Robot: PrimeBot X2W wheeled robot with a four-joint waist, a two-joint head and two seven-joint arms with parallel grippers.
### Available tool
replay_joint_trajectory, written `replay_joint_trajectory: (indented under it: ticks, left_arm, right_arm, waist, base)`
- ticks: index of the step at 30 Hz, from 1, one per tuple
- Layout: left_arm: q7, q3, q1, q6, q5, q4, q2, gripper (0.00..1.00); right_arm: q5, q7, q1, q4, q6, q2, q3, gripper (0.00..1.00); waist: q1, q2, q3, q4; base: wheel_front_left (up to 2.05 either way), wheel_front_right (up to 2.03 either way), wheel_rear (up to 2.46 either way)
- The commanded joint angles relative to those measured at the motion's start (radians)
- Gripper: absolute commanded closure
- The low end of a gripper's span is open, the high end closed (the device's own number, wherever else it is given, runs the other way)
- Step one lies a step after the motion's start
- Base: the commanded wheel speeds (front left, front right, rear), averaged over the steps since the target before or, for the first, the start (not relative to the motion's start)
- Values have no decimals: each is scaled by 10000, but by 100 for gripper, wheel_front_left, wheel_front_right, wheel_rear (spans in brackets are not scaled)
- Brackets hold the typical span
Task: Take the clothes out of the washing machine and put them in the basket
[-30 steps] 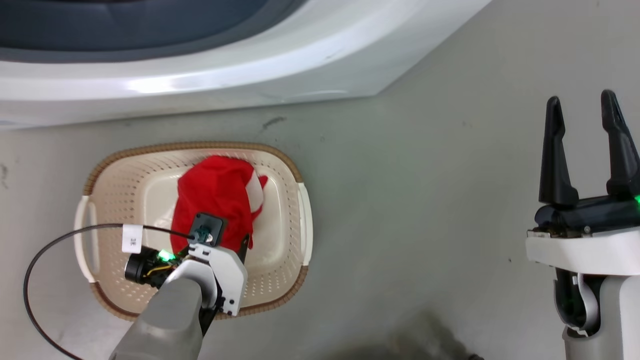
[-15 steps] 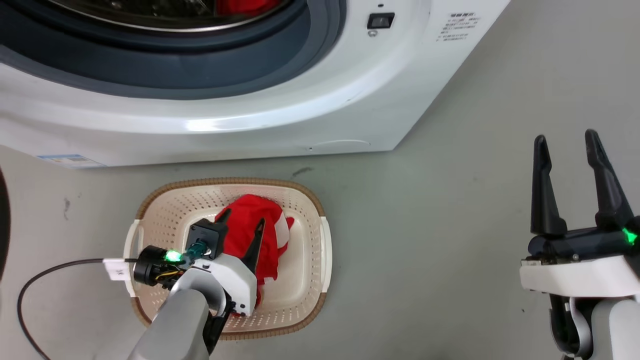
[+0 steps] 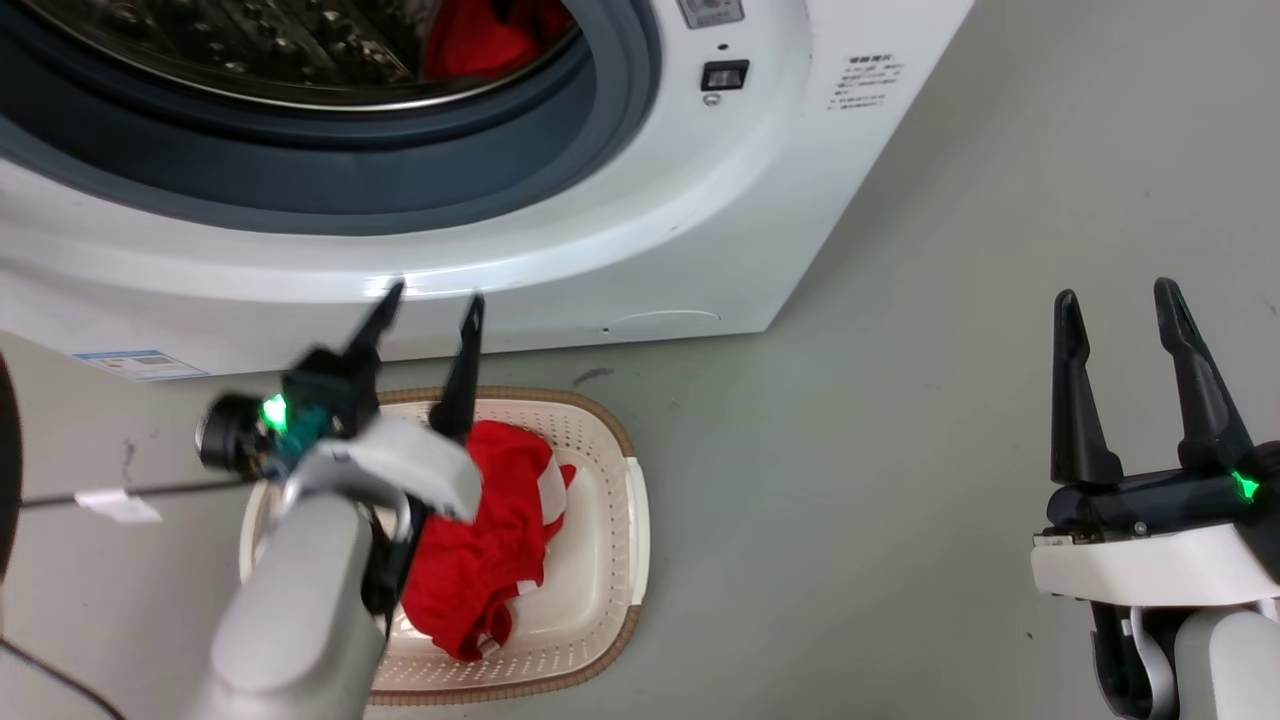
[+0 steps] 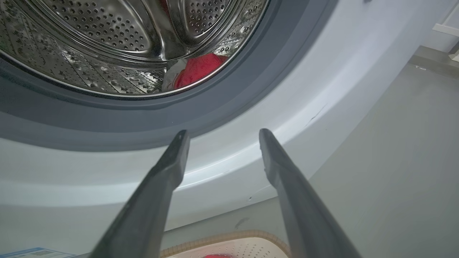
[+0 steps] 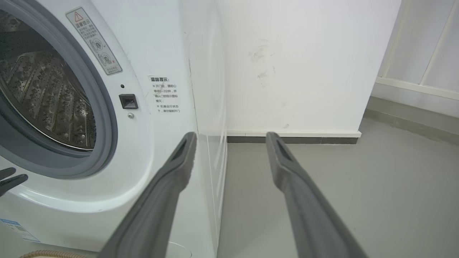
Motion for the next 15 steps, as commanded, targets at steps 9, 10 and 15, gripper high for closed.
replay_joint_trajectory:
  ticks: [9,10,15]
  left_arm:
    - [259,555,-3043,-94,-193,720,340,0]
    - [371,555,-3412,-122,-225,919,378,0]
    - [1256,415,-5291,-287,-114,1978,795,0]
  right_arm:
    - [299,-20,-455,-80,-10,13,119,0]
    - [357,-20,-517,-79,-10,13,117,0]
    - [644,-20,-828,-81,-10,15,163,0]
  waist:
    - [2,0,926,-724]
    - [2,0,1033,-811]
    - [2,0,1675,-1272]
  base:
    - [0,0,0]
    - [0,0,0]
    - [0,0,0]
